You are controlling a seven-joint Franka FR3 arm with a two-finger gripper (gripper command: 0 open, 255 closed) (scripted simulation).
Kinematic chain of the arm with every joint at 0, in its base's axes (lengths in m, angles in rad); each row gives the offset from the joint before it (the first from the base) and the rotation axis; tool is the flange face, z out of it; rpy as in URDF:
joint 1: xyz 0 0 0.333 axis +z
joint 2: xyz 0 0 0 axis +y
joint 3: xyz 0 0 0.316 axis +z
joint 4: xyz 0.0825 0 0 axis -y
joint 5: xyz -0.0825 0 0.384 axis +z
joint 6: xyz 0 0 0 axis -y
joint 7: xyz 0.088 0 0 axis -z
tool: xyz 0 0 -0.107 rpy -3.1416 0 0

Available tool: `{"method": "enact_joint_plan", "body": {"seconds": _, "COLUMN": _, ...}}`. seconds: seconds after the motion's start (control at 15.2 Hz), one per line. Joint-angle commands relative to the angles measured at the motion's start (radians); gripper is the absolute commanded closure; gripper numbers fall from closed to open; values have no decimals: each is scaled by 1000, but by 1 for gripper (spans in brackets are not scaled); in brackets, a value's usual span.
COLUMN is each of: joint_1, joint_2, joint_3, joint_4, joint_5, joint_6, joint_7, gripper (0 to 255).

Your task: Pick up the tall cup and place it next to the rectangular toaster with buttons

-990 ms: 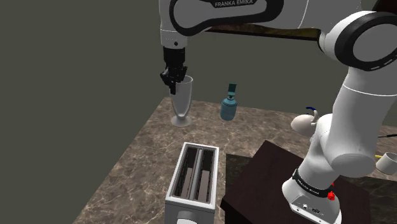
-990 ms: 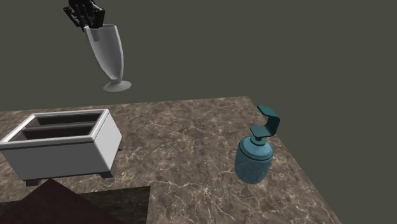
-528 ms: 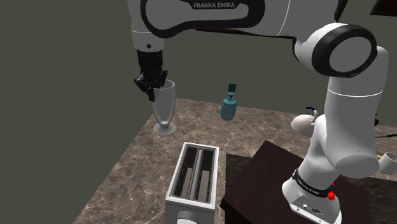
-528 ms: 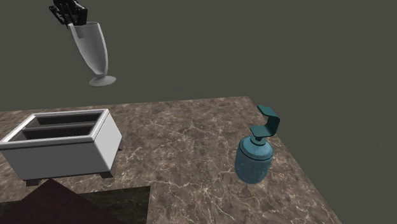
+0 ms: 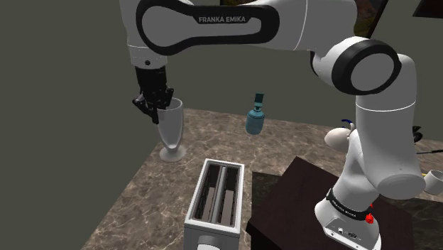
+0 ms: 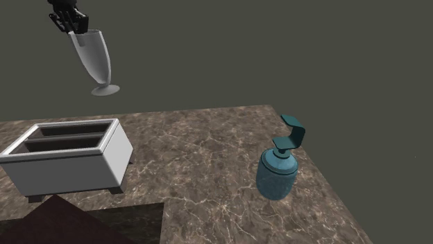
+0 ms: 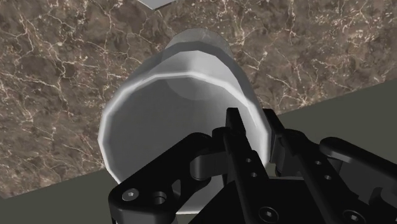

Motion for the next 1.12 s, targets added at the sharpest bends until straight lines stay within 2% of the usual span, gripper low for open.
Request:
{"method": "enact_joint_plan", "body": {"seconds": 0.0, "joint_1": -2, "joint_2": -6, "joint_3": 0, "joint_4": -35, "joint_5": 1, "joint_6": 31, "joint_7": 0, "gripper": 255}}
{"method": "enact_joint_plan", "body": {"seconds": 1.06, "joint_1": -9, "joint_2": -6, "joint_3": -3, "joint_4": -252, "joint_5": -1, "joint_6": 247, "joint_7": 2, "gripper": 255}}
